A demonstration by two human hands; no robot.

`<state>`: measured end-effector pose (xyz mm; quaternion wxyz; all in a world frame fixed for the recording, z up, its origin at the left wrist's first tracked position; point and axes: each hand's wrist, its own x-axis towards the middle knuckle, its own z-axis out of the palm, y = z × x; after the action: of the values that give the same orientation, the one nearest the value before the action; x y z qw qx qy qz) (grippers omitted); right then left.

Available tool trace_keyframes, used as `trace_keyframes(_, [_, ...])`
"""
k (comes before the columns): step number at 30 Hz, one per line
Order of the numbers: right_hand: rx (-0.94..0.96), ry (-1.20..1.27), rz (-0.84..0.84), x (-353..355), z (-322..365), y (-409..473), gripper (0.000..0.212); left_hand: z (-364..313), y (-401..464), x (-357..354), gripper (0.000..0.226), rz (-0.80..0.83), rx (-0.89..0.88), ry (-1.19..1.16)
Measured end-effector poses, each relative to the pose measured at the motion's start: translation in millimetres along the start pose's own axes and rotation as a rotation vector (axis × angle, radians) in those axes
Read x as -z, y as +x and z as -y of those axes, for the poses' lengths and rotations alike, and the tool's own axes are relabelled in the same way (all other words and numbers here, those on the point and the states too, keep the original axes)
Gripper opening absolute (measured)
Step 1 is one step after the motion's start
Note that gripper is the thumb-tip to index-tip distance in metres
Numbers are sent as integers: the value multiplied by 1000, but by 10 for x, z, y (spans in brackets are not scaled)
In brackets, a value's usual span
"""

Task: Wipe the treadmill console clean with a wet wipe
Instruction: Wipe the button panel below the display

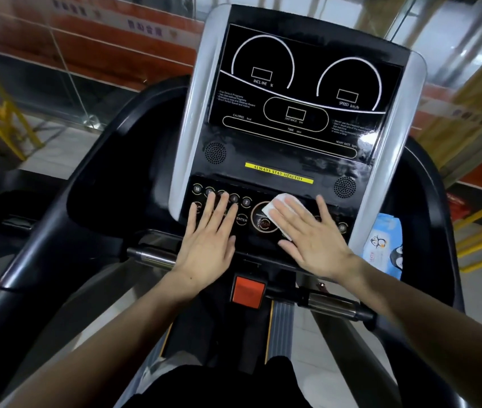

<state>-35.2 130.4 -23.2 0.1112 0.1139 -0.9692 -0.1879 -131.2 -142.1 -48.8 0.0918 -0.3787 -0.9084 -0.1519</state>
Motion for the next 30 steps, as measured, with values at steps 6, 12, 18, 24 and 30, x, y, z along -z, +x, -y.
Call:
trace_keyframes(6, [266, -36, 39, -77, 73, -10, 69, 43, -58, 6, 69, 4, 9, -3])
trace_keyframes(12, [52, -36, -29, 46, -23, 163, 71, -6, -100, 18, 70, 13, 11, -8])
trace_keyframes(18, [256, -36, 32, -83, 175, 42, 69, 36, -158, -2, 68, 11, 32, -11])
trace_keyframes(24, [41, -28, -50, 97, 79, 283, 66, 42, -166, 7, 68, 4, 27, -14])
trace_keyframes(30, [229, 6, 33, -60, 341, 101, 64, 156, -180, 22, 68, 22, 25, 25])
